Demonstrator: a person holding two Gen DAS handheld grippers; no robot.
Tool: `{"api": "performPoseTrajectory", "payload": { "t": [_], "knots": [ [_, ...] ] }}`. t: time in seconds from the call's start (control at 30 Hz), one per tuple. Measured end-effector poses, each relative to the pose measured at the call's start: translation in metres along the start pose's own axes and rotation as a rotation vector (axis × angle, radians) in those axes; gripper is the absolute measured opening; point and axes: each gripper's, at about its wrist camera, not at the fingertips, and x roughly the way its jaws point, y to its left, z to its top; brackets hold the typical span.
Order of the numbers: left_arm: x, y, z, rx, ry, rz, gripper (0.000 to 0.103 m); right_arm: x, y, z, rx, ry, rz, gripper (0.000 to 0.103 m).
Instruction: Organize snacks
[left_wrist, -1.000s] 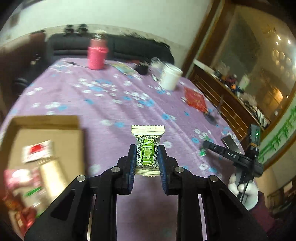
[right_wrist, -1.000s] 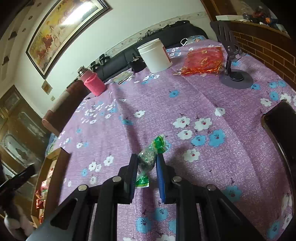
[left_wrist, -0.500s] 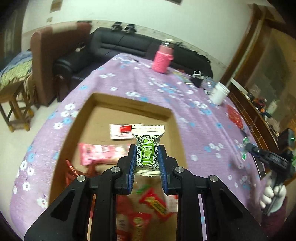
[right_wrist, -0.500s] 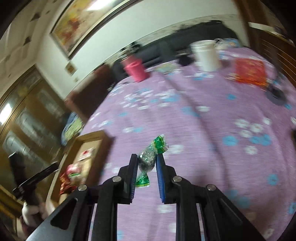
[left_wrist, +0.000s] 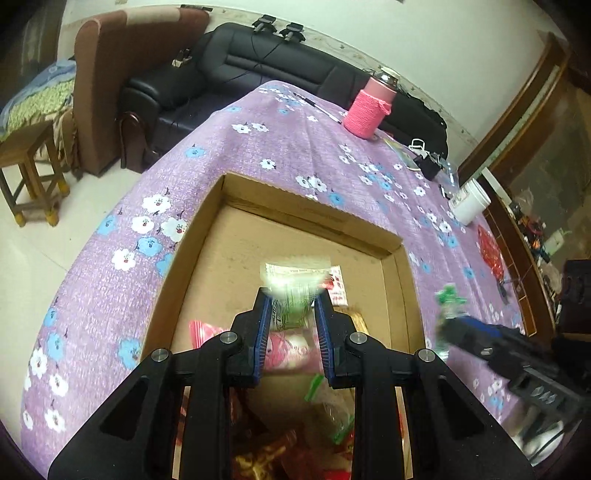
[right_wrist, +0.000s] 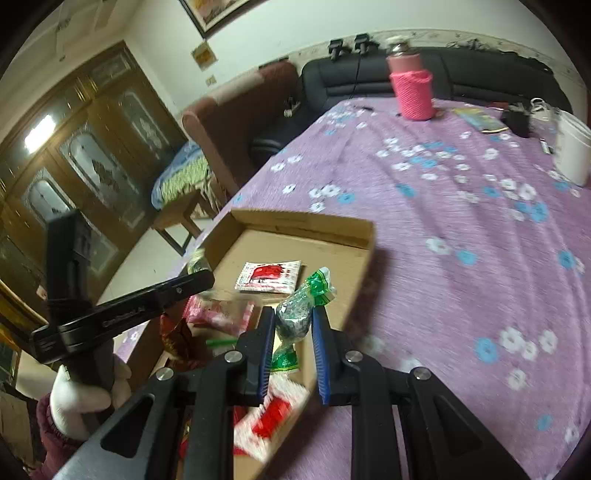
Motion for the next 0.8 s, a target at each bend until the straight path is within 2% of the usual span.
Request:
{"api": "performPoseTrajectory", "payload": {
  "t": [0.03,0.17,0.27,0.33,0.57,0.63,0.8],
  "knots": [
    [0.001,0.001,0.001,-0.006,0.002,-0.006,0.022,0.008,0.003,0.003,-0.007,0.01,-0.01,0.023],
    [0.001,0.004,0.003,-0.025,0.003,-0.029,0.046,0.031,0.007,0.013,-0.036,0.01,-0.069,0.024],
    [-0.007,0.001,0.0,-0.015,-0.017,-0.042,0.046,0.035,0.006,0.014,-0.034,0.011,-0.078,0.025],
    [-0.012,-0.001,-0.002,-0.009,-0.028,-0.044,0.046,0.029,0.005,0.012,-0.037,-0.007,-0.085,0.03],
    [-0.04,-0.027,-0.02,0.021,-0.103,-0.04,0.046,-0.012,-0.002,-0.004,-0.012,-0.069,-0.095,0.037],
    [-0.049,-0.039,-0.028,0.042,-0.136,-0.022,0.046,-0.025,-0.007,-0.014,0.012,-0.091,-0.082,0.041],
    [-0.077,-0.075,-0.05,0.122,-0.266,0.082,0.047,-0.054,-0.021,-0.04,0.048,-0.142,-0.092,0.044]
  ]
}}
